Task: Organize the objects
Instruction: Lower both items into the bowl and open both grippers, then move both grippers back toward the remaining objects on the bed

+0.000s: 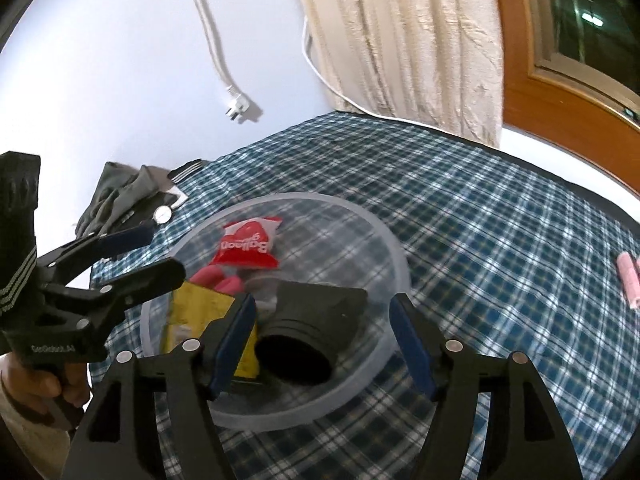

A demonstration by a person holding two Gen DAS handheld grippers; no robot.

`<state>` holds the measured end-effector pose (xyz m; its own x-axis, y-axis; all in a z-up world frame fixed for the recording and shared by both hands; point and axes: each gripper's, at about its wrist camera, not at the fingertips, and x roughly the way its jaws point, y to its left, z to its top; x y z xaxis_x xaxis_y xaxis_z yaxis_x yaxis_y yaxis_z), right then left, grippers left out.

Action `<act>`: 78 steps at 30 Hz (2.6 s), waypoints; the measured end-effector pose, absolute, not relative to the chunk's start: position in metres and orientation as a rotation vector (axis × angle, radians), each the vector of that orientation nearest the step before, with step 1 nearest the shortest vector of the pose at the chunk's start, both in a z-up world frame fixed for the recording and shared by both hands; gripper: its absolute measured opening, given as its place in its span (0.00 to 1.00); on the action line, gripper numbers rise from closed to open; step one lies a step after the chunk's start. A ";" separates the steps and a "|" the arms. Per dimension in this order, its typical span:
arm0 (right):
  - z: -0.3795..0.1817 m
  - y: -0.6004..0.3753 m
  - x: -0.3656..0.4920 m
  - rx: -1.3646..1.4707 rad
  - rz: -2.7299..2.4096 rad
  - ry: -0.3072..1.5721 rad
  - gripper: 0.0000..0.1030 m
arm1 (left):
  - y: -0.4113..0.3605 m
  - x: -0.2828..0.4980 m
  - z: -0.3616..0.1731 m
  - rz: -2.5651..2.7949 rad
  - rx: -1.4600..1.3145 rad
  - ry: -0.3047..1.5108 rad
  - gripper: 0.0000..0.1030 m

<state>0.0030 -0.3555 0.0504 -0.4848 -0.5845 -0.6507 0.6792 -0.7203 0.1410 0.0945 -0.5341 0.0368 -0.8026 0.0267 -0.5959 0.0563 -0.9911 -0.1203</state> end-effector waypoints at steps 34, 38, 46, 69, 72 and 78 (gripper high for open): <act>0.036 -0.235 -0.004 1.003 -2.369 -0.029 0.87 | -0.481 0.086 0.028 -2.854 1.059 -0.040 0.99; 0.034 -0.216 -0.008 1.021 -2.415 -0.046 0.92 | -0.464 0.084 0.036 -2.881 1.054 -0.054 0.99; 0.031 -0.184 -0.014 1.057 -2.532 0.003 0.93 | -0.435 0.075 0.043 -2.933 1.104 0.014 0.99; 0.016 -0.048 -0.046 1.170 -2.685 -0.376 0.93 | -0.312 0.028 0.061 -3.189 1.230 0.024 0.99; 0.012 -0.036 -0.051 1.183 -2.682 -0.458 0.93 | -0.304 0.017 0.059 -3.197 1.246 0.065 0.99; 0.014 -0.024 -0.054 1.179 -2.724 -0.513 0.96 | -0.287 -0.004 0.048 -3.195 1.273 0.053 0.99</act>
